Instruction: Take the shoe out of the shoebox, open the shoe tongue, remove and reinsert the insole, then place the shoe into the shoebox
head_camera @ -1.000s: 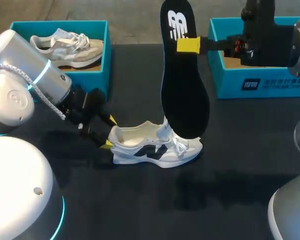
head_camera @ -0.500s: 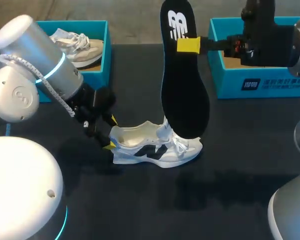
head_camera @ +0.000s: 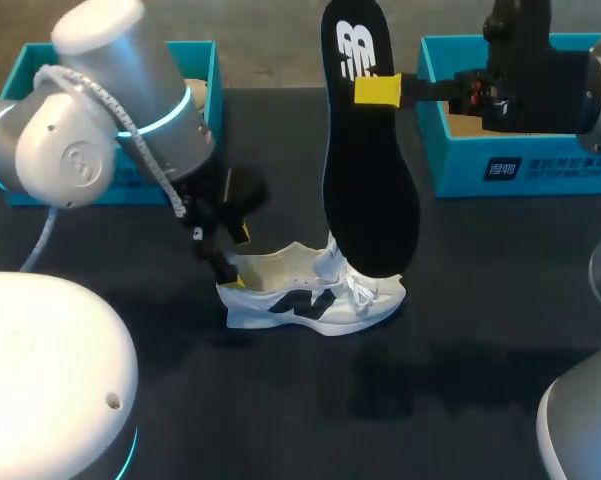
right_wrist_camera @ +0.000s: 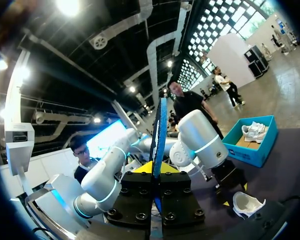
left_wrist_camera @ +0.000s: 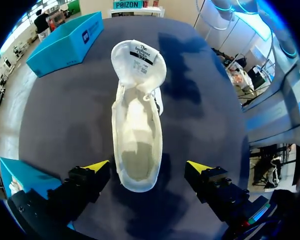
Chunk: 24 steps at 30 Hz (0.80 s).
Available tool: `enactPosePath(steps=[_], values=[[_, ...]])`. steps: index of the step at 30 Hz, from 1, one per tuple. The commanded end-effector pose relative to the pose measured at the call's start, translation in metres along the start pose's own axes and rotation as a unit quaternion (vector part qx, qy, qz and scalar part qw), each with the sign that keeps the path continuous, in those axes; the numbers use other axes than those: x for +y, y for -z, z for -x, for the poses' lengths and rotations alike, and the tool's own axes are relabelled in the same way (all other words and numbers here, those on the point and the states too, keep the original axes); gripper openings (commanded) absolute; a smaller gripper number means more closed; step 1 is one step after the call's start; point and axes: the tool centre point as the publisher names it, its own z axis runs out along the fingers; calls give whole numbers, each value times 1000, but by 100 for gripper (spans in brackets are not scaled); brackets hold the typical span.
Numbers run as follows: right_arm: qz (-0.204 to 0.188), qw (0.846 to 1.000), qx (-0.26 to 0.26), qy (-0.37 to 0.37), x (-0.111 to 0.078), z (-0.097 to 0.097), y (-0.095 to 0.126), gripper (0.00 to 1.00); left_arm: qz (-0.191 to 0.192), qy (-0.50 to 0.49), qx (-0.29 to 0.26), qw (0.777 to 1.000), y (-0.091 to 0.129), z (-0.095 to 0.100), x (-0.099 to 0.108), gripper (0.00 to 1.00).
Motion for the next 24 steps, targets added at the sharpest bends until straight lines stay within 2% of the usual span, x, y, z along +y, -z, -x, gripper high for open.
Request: enactPosePath(steps=[1,9,24], values=[[-2,1000,-2,-1,1,1,-4,0,55,1,-6,998,6,1,-3,100],[-2,1000,-2,-1,1,1,-4,0,81,-1,-19,996,11,9,-2,100],[-2,1000,-2,-1,1,1,-4,0,92,0,-26,995,12,13,-1,100]])
